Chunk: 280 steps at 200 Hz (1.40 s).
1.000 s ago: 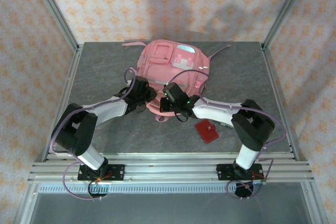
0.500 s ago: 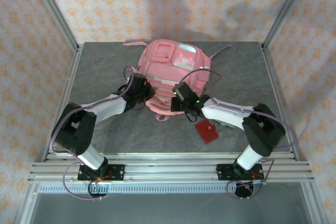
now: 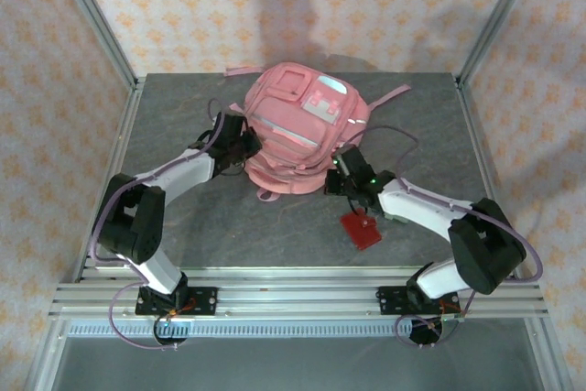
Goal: Pack books, pencil case, and school supplies into a backpack
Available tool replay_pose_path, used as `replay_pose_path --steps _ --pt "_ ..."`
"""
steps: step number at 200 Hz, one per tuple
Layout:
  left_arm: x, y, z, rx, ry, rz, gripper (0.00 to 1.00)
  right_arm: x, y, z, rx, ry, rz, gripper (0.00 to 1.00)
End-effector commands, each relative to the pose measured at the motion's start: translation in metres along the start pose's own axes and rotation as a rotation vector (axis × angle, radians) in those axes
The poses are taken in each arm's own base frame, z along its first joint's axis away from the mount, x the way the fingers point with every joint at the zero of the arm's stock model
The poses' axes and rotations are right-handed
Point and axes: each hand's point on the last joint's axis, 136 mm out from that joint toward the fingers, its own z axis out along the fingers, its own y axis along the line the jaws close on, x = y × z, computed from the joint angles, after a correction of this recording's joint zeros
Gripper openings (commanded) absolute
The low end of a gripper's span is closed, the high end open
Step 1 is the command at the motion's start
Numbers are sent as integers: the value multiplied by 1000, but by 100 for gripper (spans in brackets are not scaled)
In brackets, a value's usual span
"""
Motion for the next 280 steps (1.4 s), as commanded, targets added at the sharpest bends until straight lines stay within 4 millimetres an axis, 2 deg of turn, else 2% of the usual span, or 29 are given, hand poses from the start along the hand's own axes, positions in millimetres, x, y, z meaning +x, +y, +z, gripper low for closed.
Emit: replay_pose_path --steps 1,9,15,42,91,123,135,178,246,280 --pt "-33 -25 -10 48 -74 68 0 -13 27 -4 -70 -46 8 8" --pt "-34 -30 -12 61 -72 71 0 -18 33 -6 -91 -60 23 21" --pt "-34 -32 -13 70 -67 70 0 -23 39 -8 -114 -73 30 27" --pt "-33 -34 -16 88 -68 59 0 -41 58 -10 -178 -116 46 42" --pt "-31 -32 -15 88 -64 50 0 -59 78 12 -221 -132 33 45" --pt "-28 -33 -12 102 -52 37 0 -68 80 26 -219 -135 34 46" --pt "-27 -34 -12 106 -47 36 0 -67 82 31 -222 -127 24 44" --pt "-27 -34 -13 107 -48 33 0 -60 89 39 -248 -85 9 29" --pt "-25 -37 -8 120 -37 18 0 -53 83 53 -216 -57 -2 27" --pt "-24 -36 -8 120 -36 18 0 -56 81 57 -188 -65 -11 3"
